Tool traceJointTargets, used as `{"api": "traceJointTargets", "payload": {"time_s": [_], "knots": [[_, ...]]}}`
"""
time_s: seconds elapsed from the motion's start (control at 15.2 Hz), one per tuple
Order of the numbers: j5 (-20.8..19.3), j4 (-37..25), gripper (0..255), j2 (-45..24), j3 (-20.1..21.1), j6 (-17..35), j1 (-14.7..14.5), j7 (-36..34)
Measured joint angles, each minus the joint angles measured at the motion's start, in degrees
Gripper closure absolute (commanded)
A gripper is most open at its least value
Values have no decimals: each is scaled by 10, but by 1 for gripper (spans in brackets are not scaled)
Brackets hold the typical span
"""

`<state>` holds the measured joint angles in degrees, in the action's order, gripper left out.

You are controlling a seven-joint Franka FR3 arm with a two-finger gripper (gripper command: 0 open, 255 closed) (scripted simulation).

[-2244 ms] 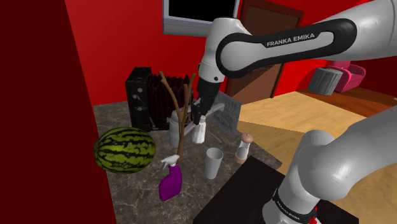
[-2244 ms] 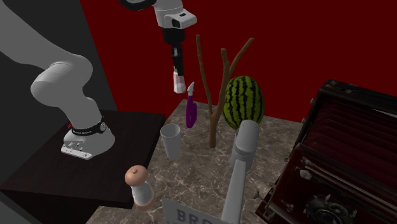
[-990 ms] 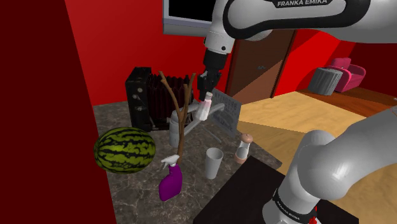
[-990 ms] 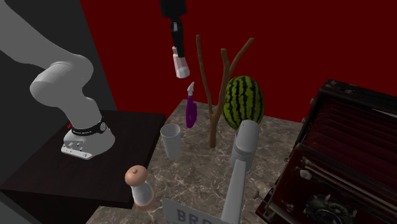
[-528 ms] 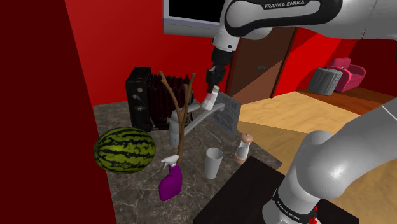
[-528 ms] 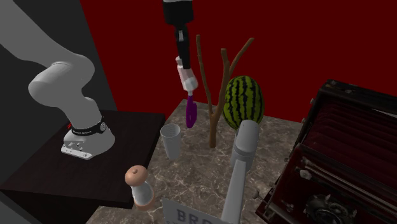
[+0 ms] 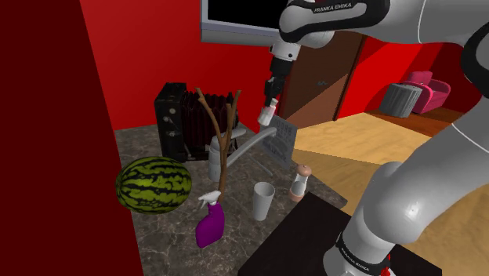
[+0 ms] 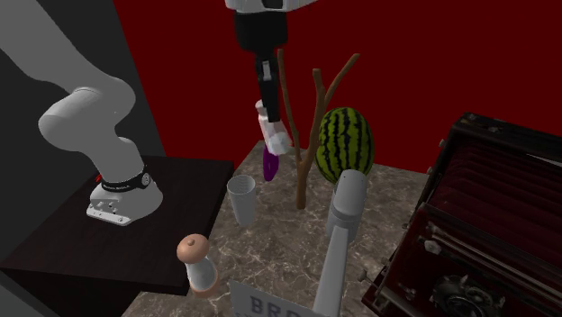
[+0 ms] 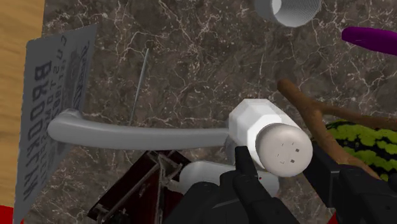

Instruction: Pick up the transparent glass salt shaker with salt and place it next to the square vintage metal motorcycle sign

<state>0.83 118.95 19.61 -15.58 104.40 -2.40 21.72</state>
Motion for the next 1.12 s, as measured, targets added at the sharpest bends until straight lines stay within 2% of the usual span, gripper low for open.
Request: {"api": "traceJointTargets", "payload": {"time_s": [0.53,0.66,1.12], "knots": [[30,-127,255,-121,-77,-19,26,115],[34,-131,255,-132,-83,-13,29,125],[36,-83,255,-136,-86,37,31,135]]}}
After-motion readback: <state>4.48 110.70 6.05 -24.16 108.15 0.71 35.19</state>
